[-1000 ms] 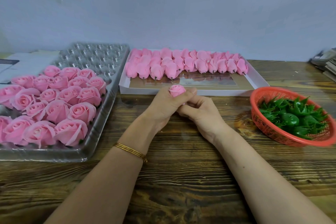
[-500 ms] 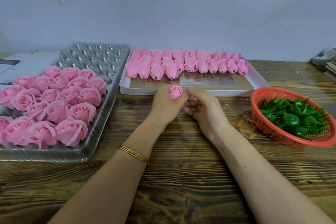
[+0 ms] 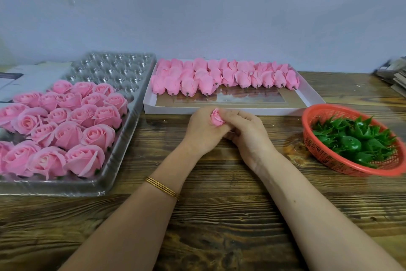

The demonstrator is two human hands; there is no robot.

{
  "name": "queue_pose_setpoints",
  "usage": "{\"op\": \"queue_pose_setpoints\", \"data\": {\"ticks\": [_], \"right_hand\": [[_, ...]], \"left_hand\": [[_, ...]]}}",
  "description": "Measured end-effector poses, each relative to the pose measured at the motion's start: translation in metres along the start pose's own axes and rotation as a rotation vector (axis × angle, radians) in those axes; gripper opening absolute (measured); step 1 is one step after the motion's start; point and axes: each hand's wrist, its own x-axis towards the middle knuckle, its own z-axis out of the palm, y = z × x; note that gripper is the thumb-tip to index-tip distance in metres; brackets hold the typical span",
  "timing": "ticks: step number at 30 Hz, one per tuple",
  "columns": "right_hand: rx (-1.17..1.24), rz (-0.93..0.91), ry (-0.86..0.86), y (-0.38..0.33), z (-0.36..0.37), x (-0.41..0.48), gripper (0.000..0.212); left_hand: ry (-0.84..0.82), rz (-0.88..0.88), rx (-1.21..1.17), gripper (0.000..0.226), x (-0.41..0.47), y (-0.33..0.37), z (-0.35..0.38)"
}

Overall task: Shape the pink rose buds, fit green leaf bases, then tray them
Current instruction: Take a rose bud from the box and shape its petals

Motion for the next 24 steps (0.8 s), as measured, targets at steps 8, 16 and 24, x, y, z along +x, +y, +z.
{"op": "queue_pose_setpoints", "data": {"ticks": [8, 16, 24], "right_hand": [[-0.019, -0.003, -0.010, -0.001, 0.001, -0.003, 0.034], [-0.035, -0.016, -0.027, 0.000, -0.001, -0.002, 0.027], [0.044, -0.012, 0.044, 0.005, 0.000, 0.001, 0.030]], "left_hand": [[-0.002, 0.016, -0.011, 0.033, 0.001, -0.001, 0.001], [-0.025, 0.000, -0.044, 0.032, -0.001, 0.003, 0.001], [0.103, -0.076, -0.239, 0.026, -0.001, 0.009, -0.002]]}}
